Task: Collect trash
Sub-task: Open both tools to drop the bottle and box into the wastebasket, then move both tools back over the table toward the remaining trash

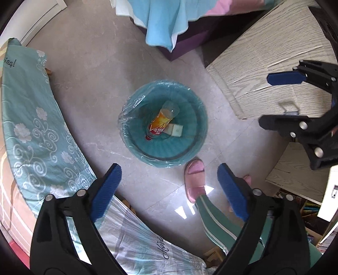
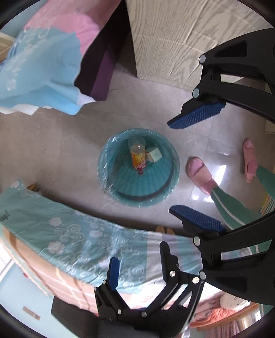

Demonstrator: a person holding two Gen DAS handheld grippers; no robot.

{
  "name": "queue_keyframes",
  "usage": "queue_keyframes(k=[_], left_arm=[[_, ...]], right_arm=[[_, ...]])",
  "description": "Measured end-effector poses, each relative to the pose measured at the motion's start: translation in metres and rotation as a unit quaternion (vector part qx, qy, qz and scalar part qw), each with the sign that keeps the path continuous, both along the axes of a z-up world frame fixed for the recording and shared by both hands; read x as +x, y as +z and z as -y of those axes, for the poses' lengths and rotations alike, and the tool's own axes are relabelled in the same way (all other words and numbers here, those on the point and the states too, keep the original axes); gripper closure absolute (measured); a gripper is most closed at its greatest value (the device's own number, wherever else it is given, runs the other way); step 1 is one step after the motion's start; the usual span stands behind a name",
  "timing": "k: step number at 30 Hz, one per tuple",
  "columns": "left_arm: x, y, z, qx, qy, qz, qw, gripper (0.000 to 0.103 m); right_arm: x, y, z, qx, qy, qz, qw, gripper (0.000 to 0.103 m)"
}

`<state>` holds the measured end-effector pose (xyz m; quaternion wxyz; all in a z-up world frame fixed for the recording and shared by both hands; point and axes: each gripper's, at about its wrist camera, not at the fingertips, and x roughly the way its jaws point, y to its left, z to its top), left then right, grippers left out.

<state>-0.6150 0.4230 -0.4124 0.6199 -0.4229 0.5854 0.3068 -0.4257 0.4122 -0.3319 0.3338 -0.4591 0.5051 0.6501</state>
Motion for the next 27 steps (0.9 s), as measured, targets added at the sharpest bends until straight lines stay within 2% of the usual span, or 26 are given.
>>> queue_keyframes(k=[4, 6, 8, 10, 13, 16, 19, 21, 24, 27], left_arm=[[0.003, 0.059, 0.007, 0.029, -0.011, 0.015, 0.9994, 0.007], [0.01, 0.097, 0.01, 0.048, -0.019, 0.021, 0.9985, 0.007], [0.022, 0.135, 0.011, 0.068, -0.035, 0.029, 0.9967, 0.007], [0.04, 0.174, 0.013, 0.1, -0.064, 0.034, 0.9924, 0.007], [0.085, 0.229, 0.019, 0.149, -0.129, 0.042, 0.9795, 0.007], [0.136, 0.269, 0.026, 0.17, -0.197, 0.068, 0.9631, 0.007], [0.198, 0.295, 0.039, 0.184, -0.266, 0.111, 0.9397, 0.007], [0.244, 0.304, 0.049, 0.202, -0.302, 0.118, 0.9241, 0.007], [0.308, 0.309, 0.06, 0.192, -0.335, 0.138, 0.9122, 0.007], [0.37, 0.309, 0.069, 0.201, -0.373, 0.156, 0.8922, 0.007]], right_arm=[[0.01, 0.069, 0.017, 0.039, 0.001, -0.012, 0.999, 0.019], [0.023, 0.116, 0.027, 0.07, -0.002, -0.025, 0.997, 0.012], [0.044, 0.167, 0.04, 0.105, -0.013, -0.04, 0.994, 0.012], [0.072, 0.214, 0.056, 0.138, -0.032, -0.046, 0.989, 0.012], [0.125, 0.265, 0.087, 0.167, -0.068, -0.031, 0.983, 0.009], [0.187, 0.292, 0.123, 0.174, -0.107, 0.006, 0.979, 0.009], [0.244, 0.304, 0.164, 0.18, -0.131, 0.048, 0.974, 0.009], [0.286, 0.306, 0.191, 0.175, -0.162, 0.077, 0.968, 0.009], [0.345, 0.304, 0.227, 0.154, -0.224, 0.097, 0.957, 0.009], [0.398, 0.297, 0.257, 0.142, -0.271, 0.11, 0.946, 0.009]])
